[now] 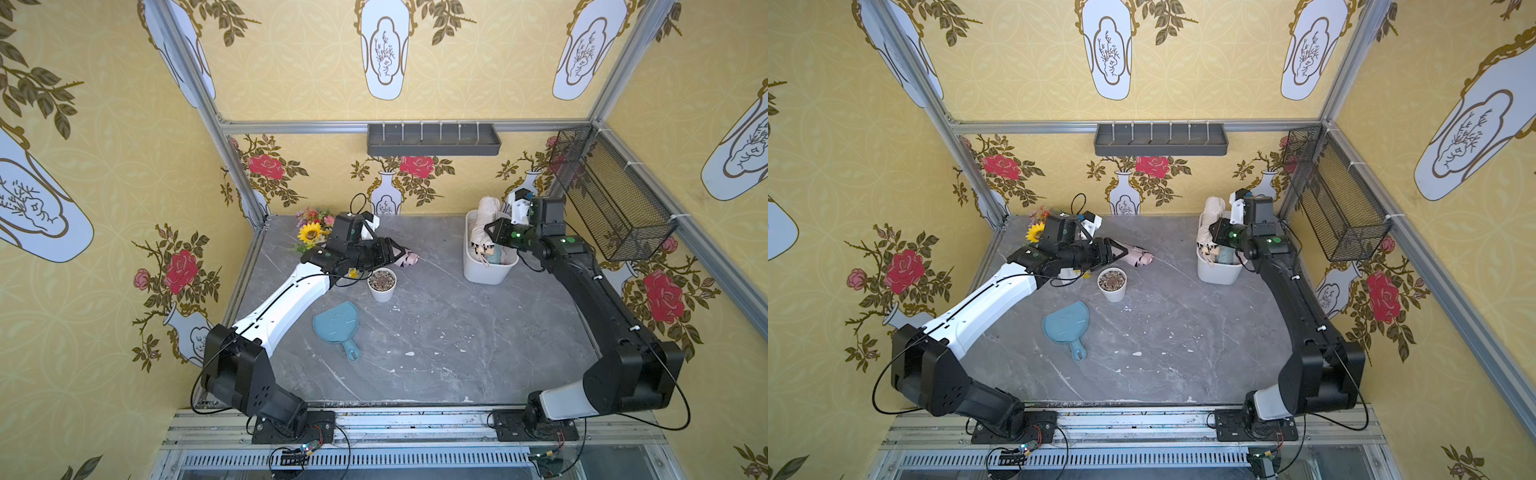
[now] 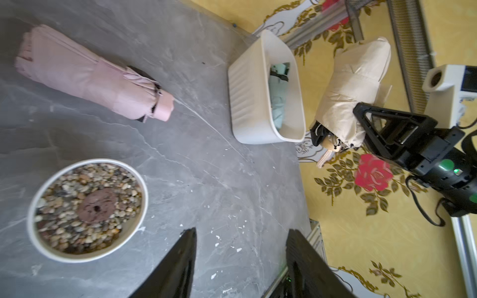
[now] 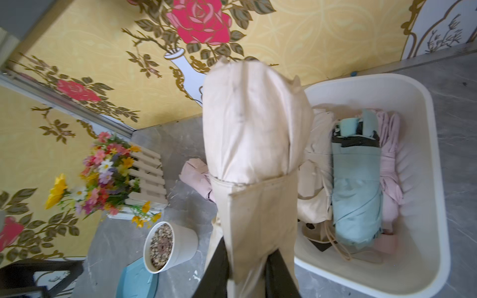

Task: Put the umbrella into the storage box
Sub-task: Place the umbrella in the storage box.

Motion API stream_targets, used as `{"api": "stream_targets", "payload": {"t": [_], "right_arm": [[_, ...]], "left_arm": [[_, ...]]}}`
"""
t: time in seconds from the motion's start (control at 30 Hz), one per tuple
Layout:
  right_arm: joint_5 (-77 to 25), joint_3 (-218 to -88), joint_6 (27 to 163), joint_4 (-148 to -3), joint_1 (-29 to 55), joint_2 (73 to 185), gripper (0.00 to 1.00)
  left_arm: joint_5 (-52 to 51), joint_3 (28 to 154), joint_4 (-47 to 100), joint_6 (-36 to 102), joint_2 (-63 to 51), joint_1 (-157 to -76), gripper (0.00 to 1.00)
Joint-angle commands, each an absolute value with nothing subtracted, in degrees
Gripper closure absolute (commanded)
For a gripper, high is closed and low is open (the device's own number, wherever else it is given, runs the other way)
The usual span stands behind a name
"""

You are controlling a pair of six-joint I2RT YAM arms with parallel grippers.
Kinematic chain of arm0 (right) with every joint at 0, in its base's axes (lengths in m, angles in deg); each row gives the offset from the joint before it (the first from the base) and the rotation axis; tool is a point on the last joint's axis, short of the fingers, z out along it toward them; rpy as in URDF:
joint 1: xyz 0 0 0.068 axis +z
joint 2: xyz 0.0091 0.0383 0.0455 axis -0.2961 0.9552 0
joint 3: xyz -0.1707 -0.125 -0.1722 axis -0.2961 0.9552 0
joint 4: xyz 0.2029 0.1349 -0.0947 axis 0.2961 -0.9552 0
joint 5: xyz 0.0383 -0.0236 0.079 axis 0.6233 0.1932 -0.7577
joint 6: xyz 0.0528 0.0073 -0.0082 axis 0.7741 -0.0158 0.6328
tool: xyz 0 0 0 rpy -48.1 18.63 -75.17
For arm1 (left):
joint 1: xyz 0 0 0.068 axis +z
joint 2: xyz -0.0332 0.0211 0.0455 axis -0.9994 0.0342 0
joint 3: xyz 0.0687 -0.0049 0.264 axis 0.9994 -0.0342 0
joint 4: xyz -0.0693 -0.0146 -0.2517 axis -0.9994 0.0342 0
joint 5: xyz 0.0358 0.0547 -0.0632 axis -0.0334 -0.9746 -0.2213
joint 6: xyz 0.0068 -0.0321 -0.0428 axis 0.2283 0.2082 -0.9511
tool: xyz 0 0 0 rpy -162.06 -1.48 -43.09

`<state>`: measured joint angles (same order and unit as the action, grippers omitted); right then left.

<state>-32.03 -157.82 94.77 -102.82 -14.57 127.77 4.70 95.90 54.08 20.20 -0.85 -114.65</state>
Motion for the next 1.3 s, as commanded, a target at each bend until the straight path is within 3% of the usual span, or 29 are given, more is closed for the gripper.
{"api": "stream_targets", "payload": {"t": [0.0, 0.47, 0.57, 0.63, 0.73, 1.1, 1.27], "right_arm": [[-30.06, -160.77, 90.75, -103.02, -14.84, 132.39, 0.91], [-26.09, -172.74, 89.03, -106.40, -14.76, 153.72, 0.87], [-25.41, -173.27, 88.61, -106.58, -14.50, 155.30, 0.81], [-25.40, -173.10, 88.70, -106.70, -14.60, 155.43, 0.71], [-27.10, -171.51, 89.44, -104.83, -15.03, 154.23, 0.60], [-27.02, -168.45, 89.53, -103.09, -15.20, 138.51, 0.37], [-28.19, -164.09, 90.58, -106.04, -15.57, 130.69, 0.34]], "left_arm": [[-0.11, 97.70, 59.52, 22.73, 0.87, -114.58, 0.39], [-0.21, 98.49, 59.36, 22.54, 3.89, -112.41, 0.38], [0.00, 98.39, 59.29, 22.34, 3.90, -112.41, 0.38], [0.15, 98.41, 59.45, 21.89, 3.74, -112.39, 0.38], [0.94, 98.61, 59.67, 21.28, 3.39, -112.38, 0.38], [-5.65, 99.94, 63.89, 14.66, 2.97, -112.31, 0.37], [-4.66, 102.94, 65.87, 7.28, 6.84, -111.94, 0.38]]}}
